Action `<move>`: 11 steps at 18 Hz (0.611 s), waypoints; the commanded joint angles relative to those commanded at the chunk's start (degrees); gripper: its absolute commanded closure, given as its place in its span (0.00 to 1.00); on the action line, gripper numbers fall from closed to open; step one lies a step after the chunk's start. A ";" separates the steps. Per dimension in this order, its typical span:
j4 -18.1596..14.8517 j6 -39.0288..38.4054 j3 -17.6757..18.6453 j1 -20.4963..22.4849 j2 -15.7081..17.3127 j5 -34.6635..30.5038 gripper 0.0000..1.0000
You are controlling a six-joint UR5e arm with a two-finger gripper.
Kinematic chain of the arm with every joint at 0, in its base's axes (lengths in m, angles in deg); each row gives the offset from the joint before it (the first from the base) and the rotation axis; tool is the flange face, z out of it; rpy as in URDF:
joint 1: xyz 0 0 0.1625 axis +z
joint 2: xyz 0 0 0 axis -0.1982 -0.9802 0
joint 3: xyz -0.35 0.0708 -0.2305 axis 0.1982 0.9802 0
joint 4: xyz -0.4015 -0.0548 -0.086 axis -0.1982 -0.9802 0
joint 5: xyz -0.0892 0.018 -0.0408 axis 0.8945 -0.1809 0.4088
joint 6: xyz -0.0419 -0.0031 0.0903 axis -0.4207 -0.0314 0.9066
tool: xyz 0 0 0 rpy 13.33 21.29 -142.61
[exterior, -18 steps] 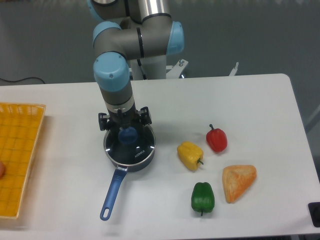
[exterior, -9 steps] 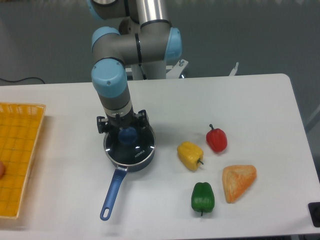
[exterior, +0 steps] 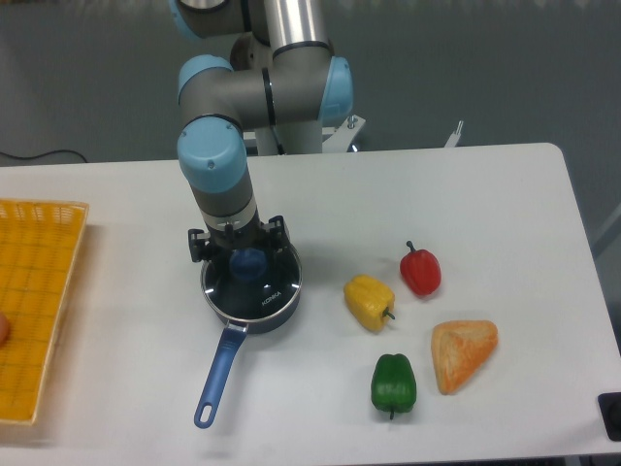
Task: Open the lid
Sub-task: 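Close the gripper on the blue lid knob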
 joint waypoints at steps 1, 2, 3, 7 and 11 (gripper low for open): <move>0.00 0.00 -0.35 0.18 -0.09 0.09 0.00; 0.00 0.00 -0.35 0.27 -0.17 0.09 0.00; 0.00 0.00 -0.35 0.27 -0.17 0.09 0.00; 0.09 0.00 -0.35 0.09 -1.14 0.18 0.00; 0.09 -0.09 -0.18 -0.26 -1.75 0.09 0.00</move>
